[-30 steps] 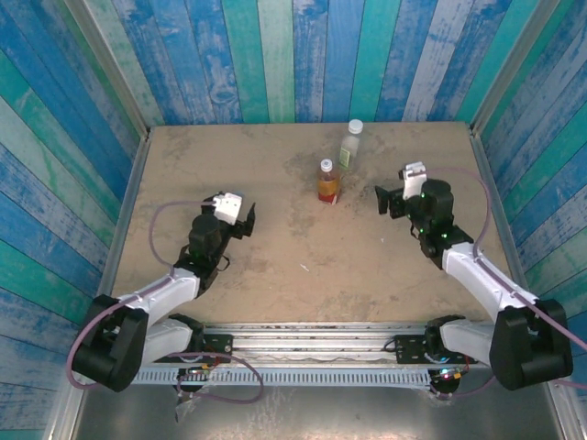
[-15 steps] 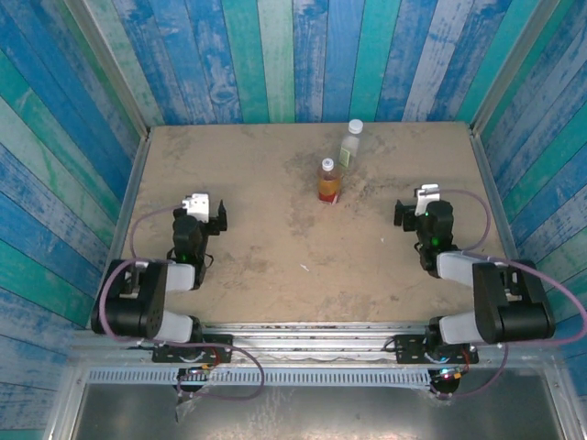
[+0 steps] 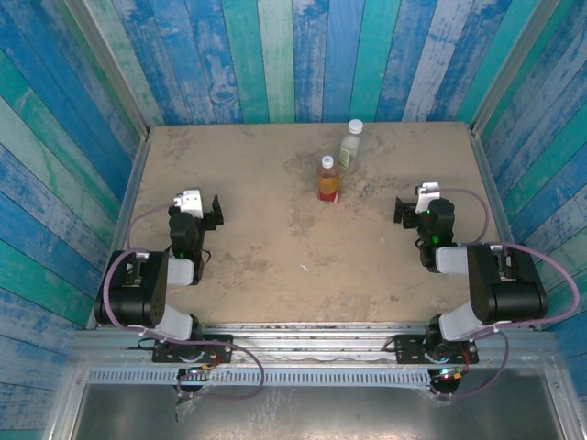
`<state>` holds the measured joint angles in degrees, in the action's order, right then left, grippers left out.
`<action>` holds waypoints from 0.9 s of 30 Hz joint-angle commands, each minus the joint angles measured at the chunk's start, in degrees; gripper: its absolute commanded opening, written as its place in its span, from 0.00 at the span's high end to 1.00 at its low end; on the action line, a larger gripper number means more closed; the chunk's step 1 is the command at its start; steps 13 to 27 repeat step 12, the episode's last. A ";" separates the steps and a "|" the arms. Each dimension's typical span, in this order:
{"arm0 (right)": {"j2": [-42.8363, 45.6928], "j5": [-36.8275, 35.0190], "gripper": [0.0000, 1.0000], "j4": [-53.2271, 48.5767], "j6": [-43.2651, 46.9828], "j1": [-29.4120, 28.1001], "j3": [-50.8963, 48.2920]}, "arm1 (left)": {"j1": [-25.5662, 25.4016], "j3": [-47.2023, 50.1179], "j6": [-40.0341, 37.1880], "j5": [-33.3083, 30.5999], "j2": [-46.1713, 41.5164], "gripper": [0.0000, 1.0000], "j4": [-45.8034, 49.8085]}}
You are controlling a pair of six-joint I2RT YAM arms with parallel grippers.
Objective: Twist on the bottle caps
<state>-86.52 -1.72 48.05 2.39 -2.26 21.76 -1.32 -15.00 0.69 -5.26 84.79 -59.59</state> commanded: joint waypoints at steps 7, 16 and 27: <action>-0.05 0.30 0.00 0.81 0.16 0.07 0.85 | 0.27 -0.92 0.54 -0.38 1.25 0.06 -1.03; 0.36 0.49 0.00 2.16 0.28 0.11 -0.04 | 0.25 -0.81 0.54 -0.46 1.17 0.06 -1.13; 0.36 0.49 0.00 2.16 0.28 0.11 -0.04 | 0.25 -0.81 0.54 -0.46 1.17 0.06 -1.13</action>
